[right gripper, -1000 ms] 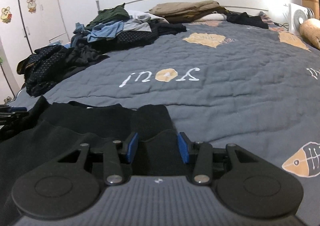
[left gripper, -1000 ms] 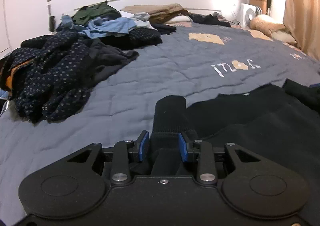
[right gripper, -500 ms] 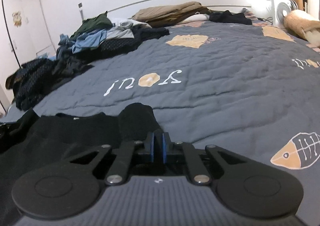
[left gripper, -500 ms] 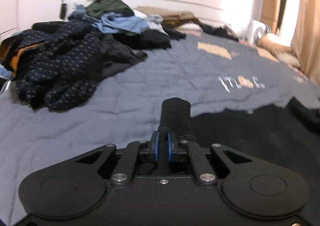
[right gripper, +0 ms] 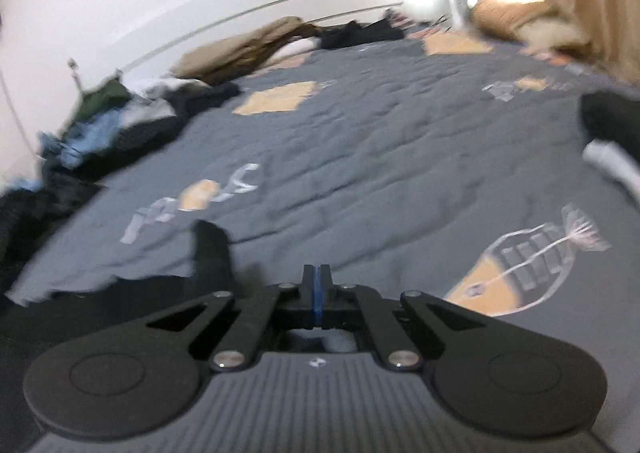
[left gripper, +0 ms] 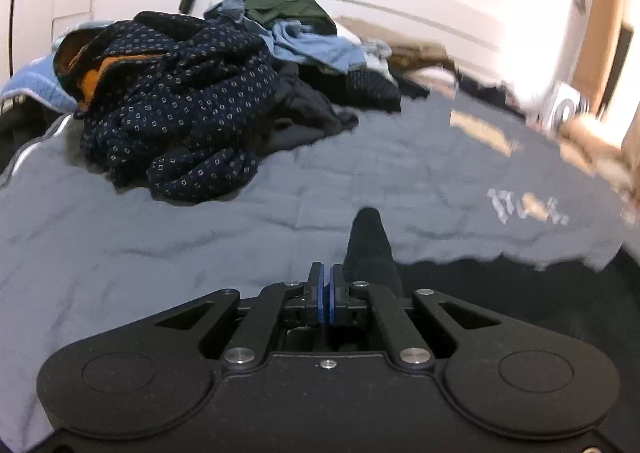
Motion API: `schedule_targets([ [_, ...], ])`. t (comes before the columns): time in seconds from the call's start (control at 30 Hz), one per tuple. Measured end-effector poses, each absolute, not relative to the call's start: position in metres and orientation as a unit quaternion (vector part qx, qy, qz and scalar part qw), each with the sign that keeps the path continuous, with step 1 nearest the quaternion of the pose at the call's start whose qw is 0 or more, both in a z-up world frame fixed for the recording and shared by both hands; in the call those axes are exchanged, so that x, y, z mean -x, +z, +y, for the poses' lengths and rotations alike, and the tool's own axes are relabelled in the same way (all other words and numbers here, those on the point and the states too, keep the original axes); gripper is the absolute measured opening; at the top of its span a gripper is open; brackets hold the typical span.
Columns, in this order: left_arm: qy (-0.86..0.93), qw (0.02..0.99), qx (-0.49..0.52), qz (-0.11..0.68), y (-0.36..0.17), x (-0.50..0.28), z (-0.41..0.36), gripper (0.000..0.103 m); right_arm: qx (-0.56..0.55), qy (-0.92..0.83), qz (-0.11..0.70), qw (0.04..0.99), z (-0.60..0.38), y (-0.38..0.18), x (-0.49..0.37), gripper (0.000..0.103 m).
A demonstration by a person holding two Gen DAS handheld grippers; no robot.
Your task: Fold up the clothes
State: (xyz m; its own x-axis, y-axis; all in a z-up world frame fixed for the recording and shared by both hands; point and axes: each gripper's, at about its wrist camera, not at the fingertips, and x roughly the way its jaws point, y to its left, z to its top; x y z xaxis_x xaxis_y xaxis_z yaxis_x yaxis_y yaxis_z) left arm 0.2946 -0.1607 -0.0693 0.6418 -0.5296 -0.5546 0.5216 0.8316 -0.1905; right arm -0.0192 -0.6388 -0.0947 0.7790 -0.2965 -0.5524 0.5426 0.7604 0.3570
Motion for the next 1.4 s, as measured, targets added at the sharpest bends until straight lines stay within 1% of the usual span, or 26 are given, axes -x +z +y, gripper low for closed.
schedule_targets([
  [0.03,-0.294,0.906,0.015,0.306,-0.068,-0.295,-0.159,0.003,-0.267,-0.208,0.235,0.911,-0.638,-0.092,0.018,0.001],
  [0.07,-0.298,0.904,0.015,0.307,-0.068,-0.295,-0.157,0.003,-0.264,-0.194,0.233,0.916,-0.635,-0.089,0.015,0.004],
  [0.13,-0.299,0.901,0.012,0.314,-0.071,-0.294,-0.156,0.003,-0.238,-0.182,0.233,0.925,-0.628,-0.082,0.009,0.006],
  [0.17,-0.295,0.9,0.008,0.32,-0.073,-0.295,-0.158,0.004,-0.223,-0.181,0.232,0.929,-0.623,-0.079,0.007,0.009],
  [0.23,-0.281,0.911,0.008,0.302,-0.069,-0.292,-0.158,0.005,-0.203,-0.18,0.218,0.937,-0.615,-0.073,0.005,0.014],
  [0.3,-0.267,0.921,0.007,0.284,-0.065,-0.289,-0.158,0.005,-0.183,-0.179,0.203,0.945,-0.607,-0.066,0.004,0.022],
  [0.33,-0.272,0.921,0.012,0.279,-0.059,-0.287,-0.158,0.006,-0.174,-0.178,0.195,0.949,-0.604,-0.061,0.004,0.023],
  [0.4,-0.282,0.919,0.012,0.275,-0.052,-0.283,-0.162,0.011,-0.162,-0.171,0.186,0.954,-0.598,-0.053,0.005,0.03],
  [0.43,-0.286,0.918,0.007,0.276,-0.051,-0.281,-0.165,0.028,-0.159,-0.165,0.189,0.955,-0.596,-0.051,0.003,0.032],
  [0.47,-0.29,0.916,0.001,0.277,-0.05,-0.278,-0.168,0.05,-0.154,-0.163,0.204,0.953,-0.593,-0.052,-0.002,0.035],
  [0.5,-0.293,0.914,-0.004,0.279,-0.049,-0.276,-0.172,0.058,-0.145,-0.169,0.218,0.95,-0.591,-0.057,-0.007,0.036],
  [0.53,-0.29,0.915,-0.02,0.281,-0.052,-0.274,-0.176,0.062,-0.136,-0.175,0.232,0.947,-0.588,-0.061,-0.011,0.037],
  [0.63,-0.269,0.912,-0.052,0.304,-0.066,-0.278,-0.184,0.062,-0.122,-0.222,0.268,0.93,-0.589,-0.076,-0.02,0.038],
  [0.67,-0.262,0.909,-0.055,0.318,-0.073,-0.282,-0.185,0.06,-0.132,-0.221,0.277,0.926,-0.593,-0.081,-0.021,0.038],
  [0.7,-0.264,0.906,-0.048,0.328,-0.078,-0.285,-0.183,0.056,-0.143,-0.218,0.281,0.924,-0.596,-0.086,-0.021,0.037],
  [0.73,-0.267,0.902,-0.041,0.337,-0.083,-0.288,-0.181,0.036,-0.153,-0.218,0.281,0.922,-0.598,-0.091,-0.02,0.032],
  [0.77,-0.27,0.898,-0.033,0.346,-0.087,-0.291,-0.179,0.026,-0.159,-0.219,0.279,0.921,-0.599,-0.093,-0.019,0.018],
  [0.8,-0.276,0.897,-0.028,0.343,-0.088,-0.291,-0.176,0.024,-0.163,-0.219,0.278,0.921,-0.599,-0.095,-0.019,0.013],
  [0.83,-0.282,0.897,-0.022,0.339,-0.088,-0.292,-0.174,0.018,-0.166,-0.22,0.273,0.922,-0.599,-0.095,-0.019,0.012],
  [0.87,-0.286,0.898,-0.02,0.333,-0.086,-0.291,-0.174,0.014,-0.167,-0.22,0.266,0.924,-0.598,-0.092,-0.018,0.011],
  [0.97,-0.293,0.905,-0.012,0.308,-0.078,-0.287,-0.172,0.012,-0.178,-0.221,0.239,0.929,-0.597,-0.084,-0.015,0.011],
  [1.17,-0.293,0.918,0.002,0.265,-0.061,-0.282,-0.177,0.012,-0.18,-0.224,0.188,0.939,-0.601,-0.066,-0.006,0.011],
  [1.27,-0.288,0.918,0.002,0.274,-0.064,-0.288,-0.181,0.012,-0.178,-0.228,0.18,0.94,-0.605,-0.064,-0.007,0.011],
  [1.4,-0.279,0.912,-0.006,0.301,-0.079,-0.298,-0.188,0.012,-0.185,-0.237,0.212,0.93,-0.611,-0.088,-0.018,0.011],
])
